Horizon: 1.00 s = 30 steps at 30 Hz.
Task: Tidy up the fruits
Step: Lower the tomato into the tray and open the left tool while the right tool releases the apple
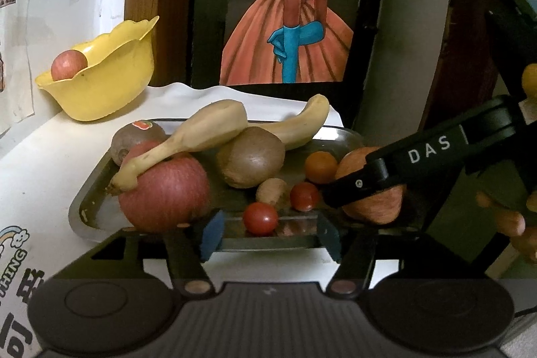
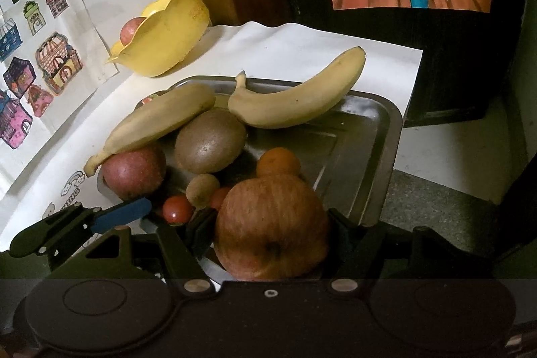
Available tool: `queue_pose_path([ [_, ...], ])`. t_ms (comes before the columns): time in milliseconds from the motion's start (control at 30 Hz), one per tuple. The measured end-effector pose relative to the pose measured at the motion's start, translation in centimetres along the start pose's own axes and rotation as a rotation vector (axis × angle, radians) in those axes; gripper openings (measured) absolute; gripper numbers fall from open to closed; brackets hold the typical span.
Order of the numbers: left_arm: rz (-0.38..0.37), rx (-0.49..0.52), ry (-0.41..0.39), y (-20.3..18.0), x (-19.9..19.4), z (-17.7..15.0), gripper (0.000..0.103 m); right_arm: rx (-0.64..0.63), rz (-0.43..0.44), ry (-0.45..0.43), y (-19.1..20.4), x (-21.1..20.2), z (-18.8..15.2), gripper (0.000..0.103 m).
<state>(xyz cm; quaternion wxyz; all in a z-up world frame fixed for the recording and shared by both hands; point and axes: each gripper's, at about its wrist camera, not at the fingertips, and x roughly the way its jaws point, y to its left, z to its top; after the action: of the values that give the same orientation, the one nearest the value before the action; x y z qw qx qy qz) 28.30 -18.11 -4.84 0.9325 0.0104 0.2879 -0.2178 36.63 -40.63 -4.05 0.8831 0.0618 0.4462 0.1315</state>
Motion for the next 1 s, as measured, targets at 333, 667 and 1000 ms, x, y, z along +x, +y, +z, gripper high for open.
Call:
queue_pose_path([
  [333, 0.002, -0.005, -0.002, -0.3, -1.0, -0.3, 0.075, 0.017, -0.003, -0.024, 0.0, -0.8, -0.2, 0.072],
  [667, 0.010, -0.020, -0.014, 0.0, -1.6, -0.4, 0.084, 0.014, -0.006, -0.044, 0.3, -1.0, -0.5, 0.079],
  [1000, 0.023, -0.022, -0.036, 0.3, -3.0, -0.4, 0.096, 0.002, -0.018, -0.069, 1.0, -1.6, -0.7, 0.087],
])
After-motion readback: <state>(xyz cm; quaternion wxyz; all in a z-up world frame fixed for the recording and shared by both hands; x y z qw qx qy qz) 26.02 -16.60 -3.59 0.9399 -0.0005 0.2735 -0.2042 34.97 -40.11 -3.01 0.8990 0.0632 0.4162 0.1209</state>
